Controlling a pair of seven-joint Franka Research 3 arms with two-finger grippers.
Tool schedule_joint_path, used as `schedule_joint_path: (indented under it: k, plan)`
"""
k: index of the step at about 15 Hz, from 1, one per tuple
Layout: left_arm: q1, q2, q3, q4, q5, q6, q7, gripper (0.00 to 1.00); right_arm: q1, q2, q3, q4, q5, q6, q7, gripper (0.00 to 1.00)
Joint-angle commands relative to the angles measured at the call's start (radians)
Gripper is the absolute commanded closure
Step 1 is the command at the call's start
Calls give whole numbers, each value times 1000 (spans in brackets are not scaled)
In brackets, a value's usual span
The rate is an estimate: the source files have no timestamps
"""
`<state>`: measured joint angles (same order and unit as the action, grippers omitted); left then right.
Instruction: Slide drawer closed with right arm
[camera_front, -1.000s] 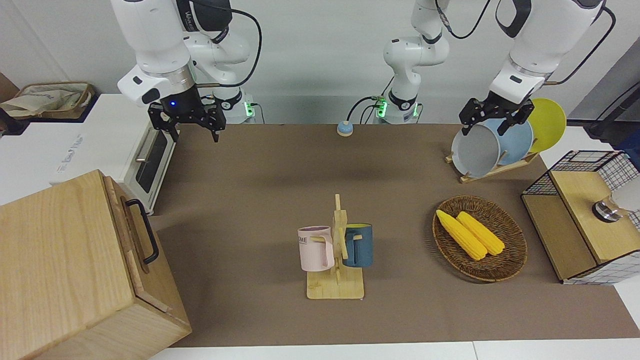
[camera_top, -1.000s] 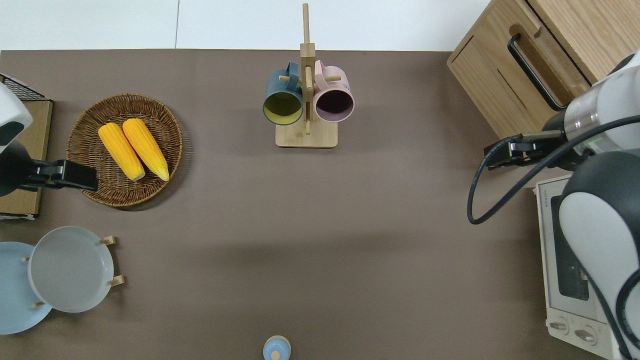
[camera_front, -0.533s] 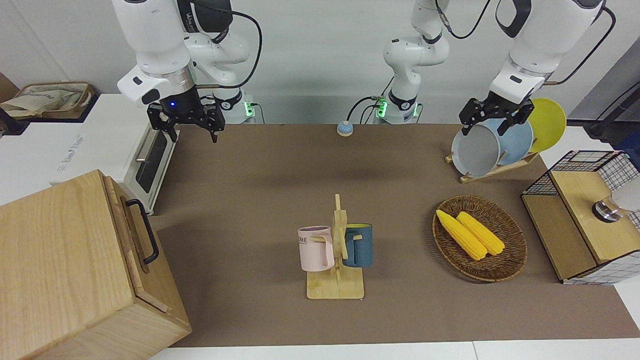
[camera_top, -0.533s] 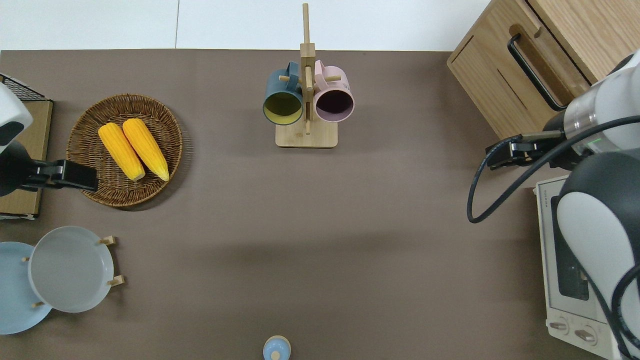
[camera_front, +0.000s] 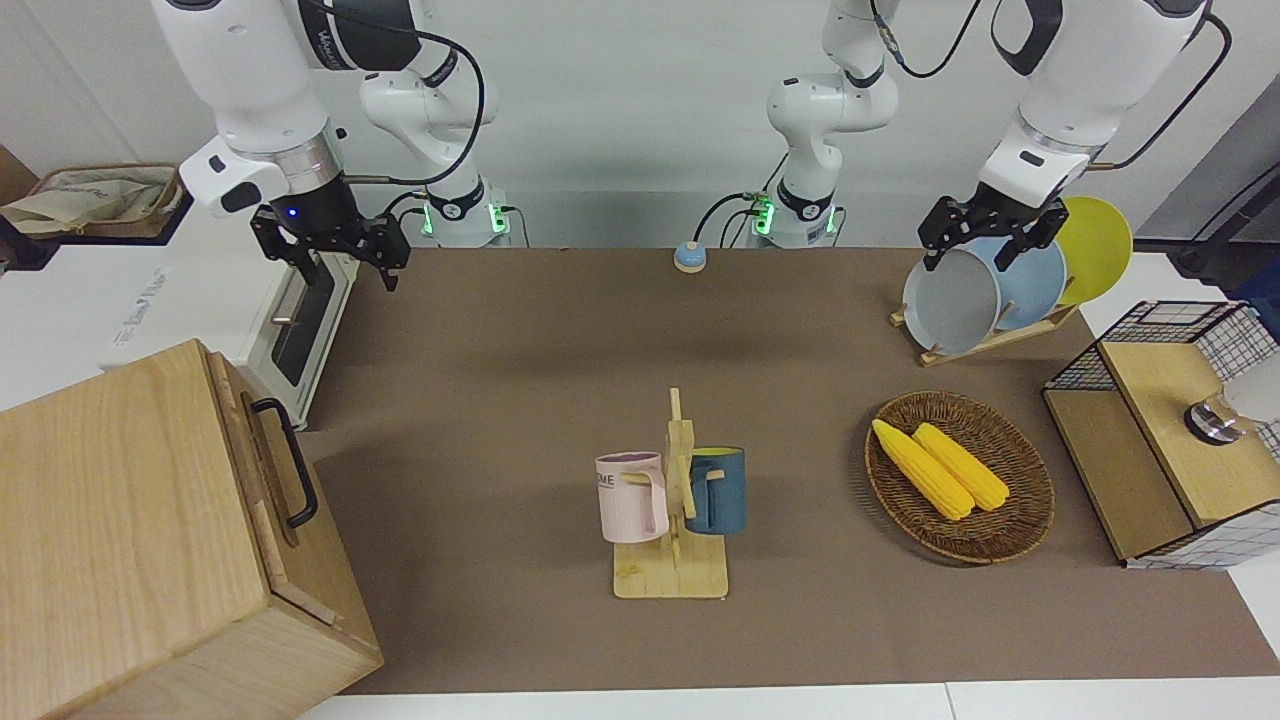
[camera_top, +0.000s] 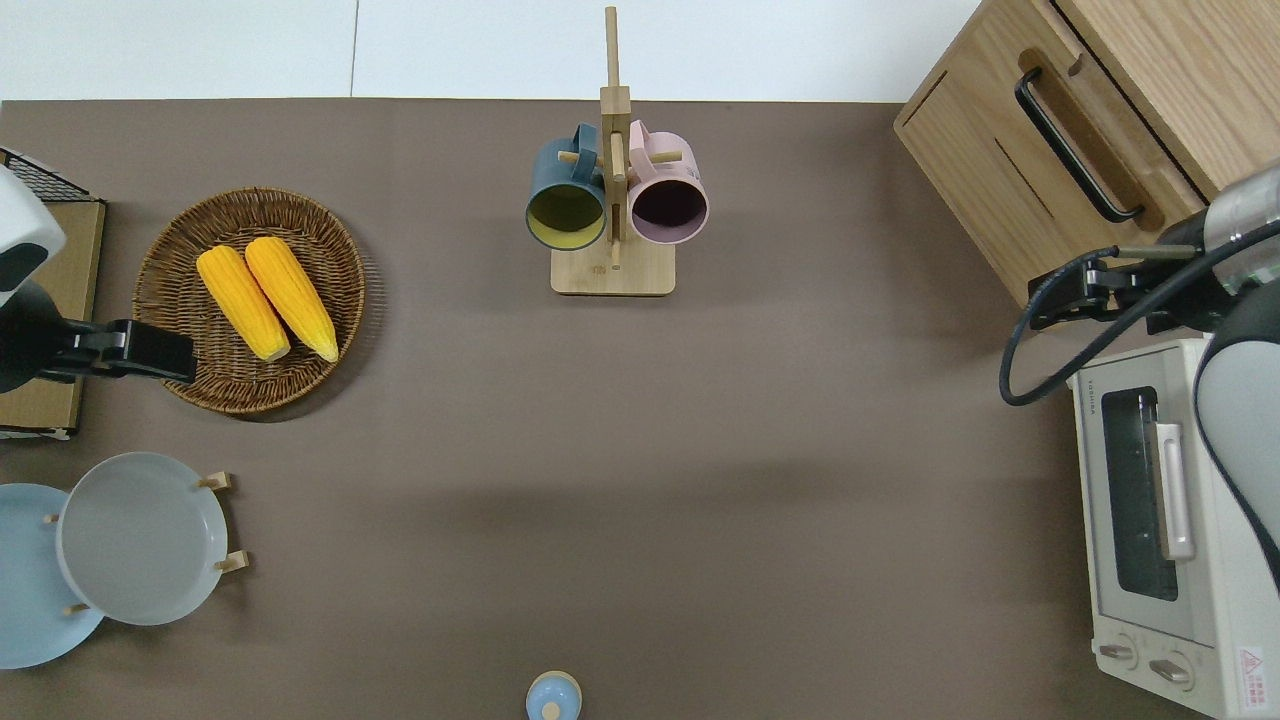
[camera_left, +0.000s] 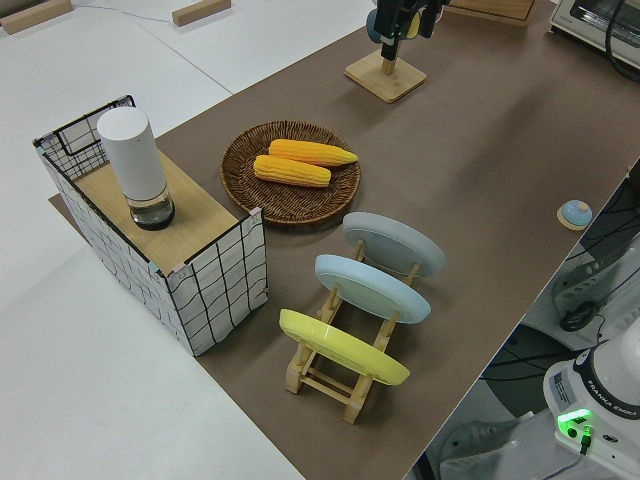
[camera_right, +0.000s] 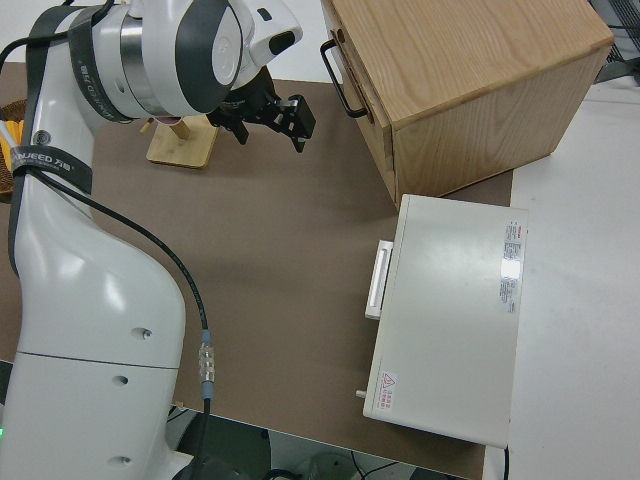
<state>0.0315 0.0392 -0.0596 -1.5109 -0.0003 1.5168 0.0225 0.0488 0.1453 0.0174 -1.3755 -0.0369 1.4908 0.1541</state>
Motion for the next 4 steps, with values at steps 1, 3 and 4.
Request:
schedule_joint_path:
  k: [1, 3, 4]
  plan:
    - [4, 11, -6, 26, 17, -20, 10, 7, 8, -12, 15, -16, 9, -3, 15, 13]
    - [4, 11, -6, 26, 17, -20, 10, 7, 6, -12, 15, -16, 9, -3, 18, 15]
    - [4, 11, -6, 26, 17, -20, 10, 7, 6, -12, 15, -16, 11, -3, 18, 13]
